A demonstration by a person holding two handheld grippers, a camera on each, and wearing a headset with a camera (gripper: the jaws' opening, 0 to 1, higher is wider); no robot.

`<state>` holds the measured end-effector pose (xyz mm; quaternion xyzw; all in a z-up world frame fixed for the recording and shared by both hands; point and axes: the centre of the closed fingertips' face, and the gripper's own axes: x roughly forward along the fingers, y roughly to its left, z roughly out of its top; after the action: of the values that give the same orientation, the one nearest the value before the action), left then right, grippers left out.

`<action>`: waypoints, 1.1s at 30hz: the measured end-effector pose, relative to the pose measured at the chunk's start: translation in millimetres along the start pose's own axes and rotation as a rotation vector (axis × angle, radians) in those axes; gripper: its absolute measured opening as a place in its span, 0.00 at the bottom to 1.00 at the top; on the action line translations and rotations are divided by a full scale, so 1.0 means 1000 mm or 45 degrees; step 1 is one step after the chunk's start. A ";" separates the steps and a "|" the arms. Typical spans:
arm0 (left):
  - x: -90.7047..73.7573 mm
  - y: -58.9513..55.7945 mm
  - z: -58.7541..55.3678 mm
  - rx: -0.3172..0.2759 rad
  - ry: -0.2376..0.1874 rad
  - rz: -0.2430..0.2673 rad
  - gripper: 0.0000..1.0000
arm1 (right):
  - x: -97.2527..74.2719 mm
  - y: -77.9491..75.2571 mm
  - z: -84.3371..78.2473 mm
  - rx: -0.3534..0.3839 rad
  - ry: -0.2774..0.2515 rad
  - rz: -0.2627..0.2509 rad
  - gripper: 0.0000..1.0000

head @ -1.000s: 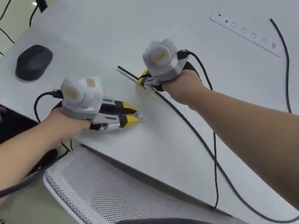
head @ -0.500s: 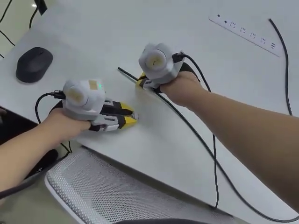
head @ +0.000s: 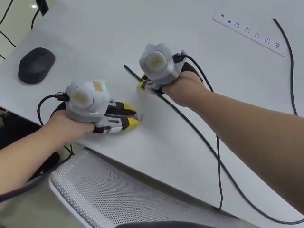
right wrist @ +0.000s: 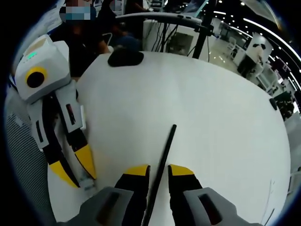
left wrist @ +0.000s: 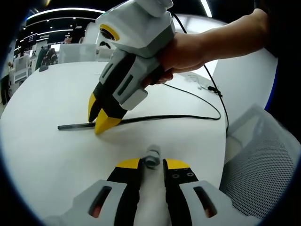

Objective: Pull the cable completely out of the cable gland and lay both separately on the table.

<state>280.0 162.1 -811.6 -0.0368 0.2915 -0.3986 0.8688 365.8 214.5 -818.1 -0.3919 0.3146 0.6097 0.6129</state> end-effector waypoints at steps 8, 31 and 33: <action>-0.005 0.002 0.003 -0.023 -0.011 0.011 0.22 | -0.018 -0.007 0.005 0.073 -0.060 -0.049 0.23; -0.033 -0.008 0.039 -0.188 -0.149 0.059 0.51 | -0.150 0.014 -0.022 0.397 -0.394 -0.210 0.59; -0.036 -0.013 0.043 -0.196 -0.146 0.054 0.54 | -0.161 0.018 -0.026 0.413 -0.423 -0.217 0.61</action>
<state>276.4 171.7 -754.9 -0.1199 0.2718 -0.3537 0.8869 341.0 110.7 -693.1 -0.2079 0.2692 0.5532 0.7604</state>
